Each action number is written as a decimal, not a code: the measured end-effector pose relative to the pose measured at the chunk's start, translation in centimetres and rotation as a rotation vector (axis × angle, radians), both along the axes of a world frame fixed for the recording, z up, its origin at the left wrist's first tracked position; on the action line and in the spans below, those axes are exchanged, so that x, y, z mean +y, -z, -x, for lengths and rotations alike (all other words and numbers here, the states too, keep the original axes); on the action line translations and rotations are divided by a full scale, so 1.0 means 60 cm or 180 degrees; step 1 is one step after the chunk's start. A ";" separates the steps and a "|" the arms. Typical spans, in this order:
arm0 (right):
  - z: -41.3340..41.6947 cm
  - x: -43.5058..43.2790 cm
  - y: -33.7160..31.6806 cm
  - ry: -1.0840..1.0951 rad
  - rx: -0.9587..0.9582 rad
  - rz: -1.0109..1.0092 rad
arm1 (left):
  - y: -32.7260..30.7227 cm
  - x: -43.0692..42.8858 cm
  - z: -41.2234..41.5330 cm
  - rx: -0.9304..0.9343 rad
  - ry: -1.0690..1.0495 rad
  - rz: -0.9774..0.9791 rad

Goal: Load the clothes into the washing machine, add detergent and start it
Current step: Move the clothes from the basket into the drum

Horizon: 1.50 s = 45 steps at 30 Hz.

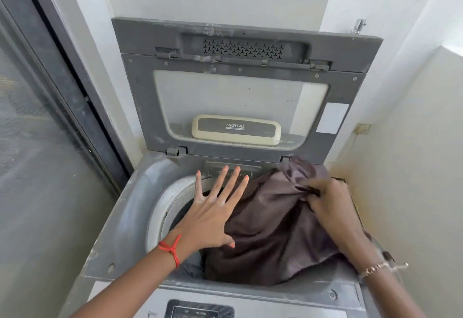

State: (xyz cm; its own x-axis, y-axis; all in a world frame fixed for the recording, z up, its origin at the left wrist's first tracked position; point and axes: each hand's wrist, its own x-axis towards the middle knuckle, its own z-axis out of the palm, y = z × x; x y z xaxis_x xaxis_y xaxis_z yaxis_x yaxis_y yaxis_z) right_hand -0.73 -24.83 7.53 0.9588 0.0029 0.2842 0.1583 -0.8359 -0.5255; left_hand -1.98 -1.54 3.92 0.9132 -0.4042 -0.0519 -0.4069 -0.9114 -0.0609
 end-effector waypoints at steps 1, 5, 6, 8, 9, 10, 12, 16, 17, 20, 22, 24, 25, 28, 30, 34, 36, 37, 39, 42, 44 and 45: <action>-0.001 0.041 -0.024 -0.0261 -0.0157 -0.0272 | -0.016 0.003 0.000 -0.0145 -0.0077 0.0150; -0.015 0.192 -0.069 -0.1052 0.0023 -0.1761 | -0.088 0.037 -0.003 -0.0690 -0.0694 0.1069; -0.018 0.216 -0.064 -0.1275 0.0334 -0.2111 | -0.096 0.050 -0.002 -0.0753 -0.0787 0.1209; -0.021 0.241 -0.043 -0.1820 0.1068 -0.2365 | -0.093 0.073 0.001 -0.0650 -0.0851 0.0943; -0.023 0.239 -0.031 -0.2027 0.1416 -0.2257 | -0.084 0.079 0.004 -0.0445 -0.0914 0.0721; -0.030 0.226 -0.015 -0.2080 0.1613 -0.2006 | -0.070 0.084 0.007 -0.0188 -0.1001 0.0537; -0.051 0.185 0.017 -0.1550 0.1316 -0.1265 | -0.043 0.085 0.011 0.0251 -0.1103 0.0300; -0.093 0.062 0.073 0.0285 0.1084 0.0789 | -0.009 0.077 0.018 0.0559 -0.1027 0.0254; -0.097 0.034 0.081 0.0677 0.1450 0.1090 | -0.003 0.074 0.017 0.0580 -0.0991 0.0249; -0.106 -0.043 0.103 0.1152 0.2142 0.0665 | 0.007 0.058 0.010 0.0613 -0.0904 0.0235; -0.109 -0.073 0.117 0.0857 0.2001 0.0326 | 0.009 0.045 0.003 0.0637 -0.0897 0.0279; -0.108 -0.080 0.127 0.0868 0.1607 0.0255 | 0.009 0.033 0.000 0.0648 -0.0898 0.0301; -0.105 -0.077 0.126 0.0996 0.1327 0.0269 | 0.008 0.027 0.000 0.0637 -0.0885 0.0306; -0.092 -0.060 0.102 0.1258 0.0767 0.0405 | 0.002 0.011 0.004 0.0519 -0.0818 0.0327; -0.086 -0.058 0.084 0.1323 0.0636 0.0318 | -0.001 0.006 0.006 0.0366 -0.0781 0.0359; -0.062 -0.016 0.040 0.0946 0.0343 0.0005 | -0.009 0.001 0.004 -0.0033 -0.0657 0.0386; -0.044 0.030 0.006 0.0476 0.0098 -0.0497 | -0.014 -0.002 0.001 -0.0247 -0.0547 0.0436; -0.035 0.058 -0.015 0.0246 0.0042 -0.0814 | -0.015 -0.003 -0.001 -0.0367 -0.0485 0.0471; -0.030 0.110 -0.039 -0.0203 -0.0033 -0.1439 | -0.017 -0.004 -0.004 -0.0736 -0.0379 0.0475; -0.044 0.177 -0.023 -0.0889 0.0199 -0.2445 | -0.020 0.007 -0.002 -0.1217 -0.0568 0.0576; -0.050 0.214 0.001 -0.1070 0.0593 -0.3099 | -0.020 0.028 0.001 -0.1236 -0.0774 0.0478; -0.052 0.229 0.014 -0.1061 0.0823 -0.3359 | -0.016 0.040 0.001 -0.1212 -0.0853 0.0395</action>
